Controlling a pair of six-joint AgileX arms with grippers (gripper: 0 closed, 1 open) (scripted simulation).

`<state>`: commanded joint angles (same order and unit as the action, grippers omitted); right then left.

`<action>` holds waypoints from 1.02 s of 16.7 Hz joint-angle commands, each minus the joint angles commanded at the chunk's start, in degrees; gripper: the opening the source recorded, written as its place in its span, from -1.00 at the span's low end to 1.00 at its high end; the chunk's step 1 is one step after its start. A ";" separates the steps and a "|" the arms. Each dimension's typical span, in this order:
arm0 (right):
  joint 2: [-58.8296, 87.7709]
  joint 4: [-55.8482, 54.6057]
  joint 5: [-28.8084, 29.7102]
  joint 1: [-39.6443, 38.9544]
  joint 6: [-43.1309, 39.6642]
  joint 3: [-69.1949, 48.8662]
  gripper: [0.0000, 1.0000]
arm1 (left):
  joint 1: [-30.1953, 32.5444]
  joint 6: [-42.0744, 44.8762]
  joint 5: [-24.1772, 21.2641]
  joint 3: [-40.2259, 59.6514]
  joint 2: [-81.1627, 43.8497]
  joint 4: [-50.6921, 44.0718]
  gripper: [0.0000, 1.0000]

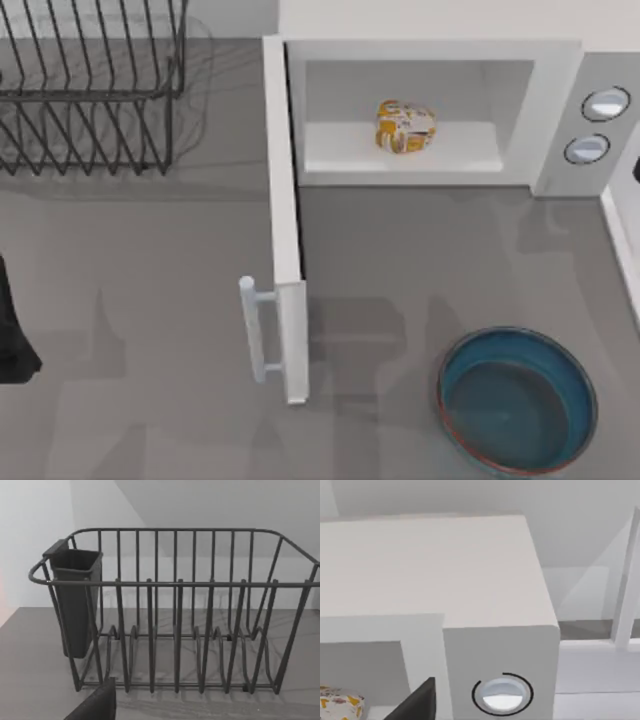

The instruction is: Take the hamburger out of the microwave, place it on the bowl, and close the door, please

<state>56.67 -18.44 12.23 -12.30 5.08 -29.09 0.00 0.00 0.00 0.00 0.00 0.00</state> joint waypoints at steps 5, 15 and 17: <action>30.56 -9.94 6.59 -6.63 2.74 -15.69 1.00 | 0.00 0.00 0.00 0.00 0.00 0.00 1.00; 80.64 -26.23 17.40 -17.50 7.22 -41.40 1.00 | 0.00 0.00 0.00 0.00 0.00 0.00 1.00; 86.29 -28.07 18.62 -18.73 7.73 -44.30 1.00 | 0.00 0.00 0.00 0.00 0.00 0.00 1.00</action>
<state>142.96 -46.50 30.84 -31.03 12.81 -73.38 0.00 0.00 0.00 0.00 0.00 0.00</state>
